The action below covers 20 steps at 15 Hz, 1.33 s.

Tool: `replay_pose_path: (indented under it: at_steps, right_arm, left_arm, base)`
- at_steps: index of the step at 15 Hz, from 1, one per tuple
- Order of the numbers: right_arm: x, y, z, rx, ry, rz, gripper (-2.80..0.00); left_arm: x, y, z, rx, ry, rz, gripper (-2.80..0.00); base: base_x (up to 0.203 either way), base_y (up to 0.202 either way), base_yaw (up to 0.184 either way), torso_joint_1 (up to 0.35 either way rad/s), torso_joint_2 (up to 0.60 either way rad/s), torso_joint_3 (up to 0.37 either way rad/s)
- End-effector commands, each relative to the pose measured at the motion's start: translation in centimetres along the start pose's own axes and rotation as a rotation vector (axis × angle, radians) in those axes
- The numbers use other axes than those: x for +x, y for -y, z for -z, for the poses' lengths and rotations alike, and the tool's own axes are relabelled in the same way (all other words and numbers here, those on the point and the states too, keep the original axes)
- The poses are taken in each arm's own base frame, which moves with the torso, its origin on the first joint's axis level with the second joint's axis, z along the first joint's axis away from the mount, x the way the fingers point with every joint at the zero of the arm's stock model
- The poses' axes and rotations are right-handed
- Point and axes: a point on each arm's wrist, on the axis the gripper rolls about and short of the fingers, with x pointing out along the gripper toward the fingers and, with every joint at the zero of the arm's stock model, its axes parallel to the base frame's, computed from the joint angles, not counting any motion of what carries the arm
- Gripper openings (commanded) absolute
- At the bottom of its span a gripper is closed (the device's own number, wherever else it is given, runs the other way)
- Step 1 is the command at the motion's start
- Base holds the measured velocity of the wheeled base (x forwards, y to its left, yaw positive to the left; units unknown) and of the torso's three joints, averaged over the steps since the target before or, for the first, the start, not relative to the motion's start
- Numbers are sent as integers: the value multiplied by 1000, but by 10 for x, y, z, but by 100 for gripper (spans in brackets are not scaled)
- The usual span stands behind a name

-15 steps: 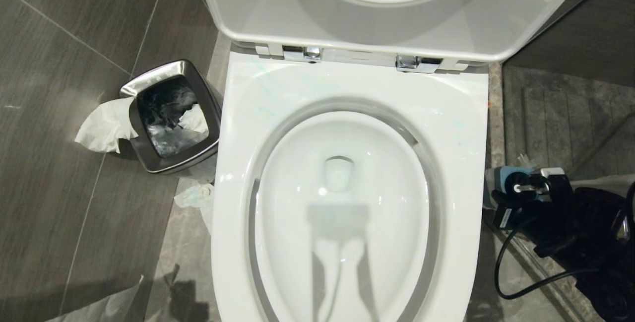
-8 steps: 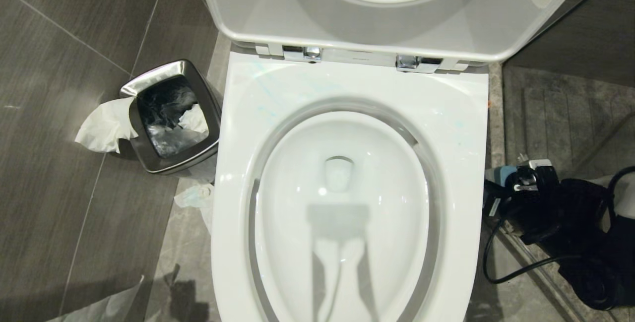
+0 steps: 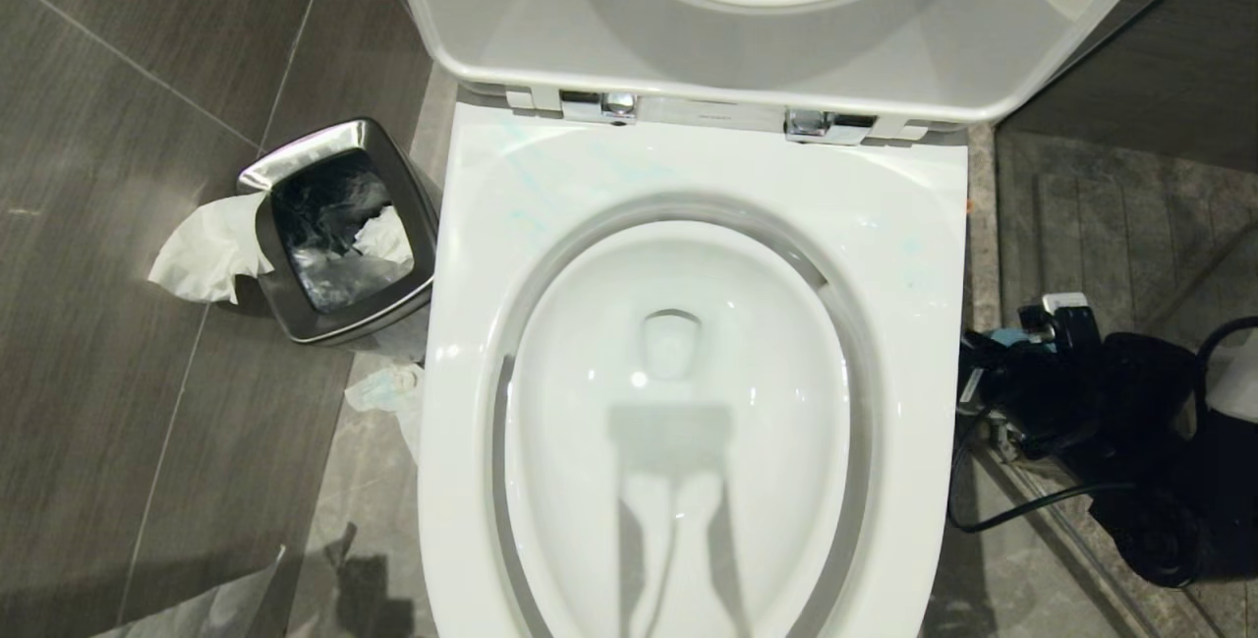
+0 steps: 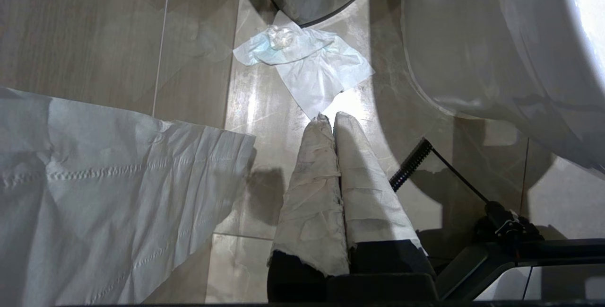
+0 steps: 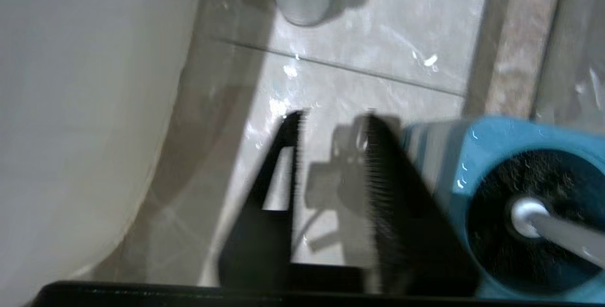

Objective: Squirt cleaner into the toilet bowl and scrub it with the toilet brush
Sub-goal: Pour in the cleaning agent

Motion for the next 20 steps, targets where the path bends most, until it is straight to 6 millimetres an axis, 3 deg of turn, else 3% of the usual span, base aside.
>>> replay_pose_path:
  at_steps: [1,9,20]
  right_arm:
    - [4,-2,-1,-2,17,-7,0]
    - [45,-3,6,-54,81,-18,0]
    - [88,-13,-5,-59,220,-44,0]
  left_arm:
    - [0,0,0,0,-1,0,-280]
    - [0,0,0,0,-1,0,-280]
    - [0,0,0,0,-1,0,-280]
  base:
    - [0,0,0,0,0,0]
    - [0,0,0,0,0,0]
    - [0,0,0,0,0,0]
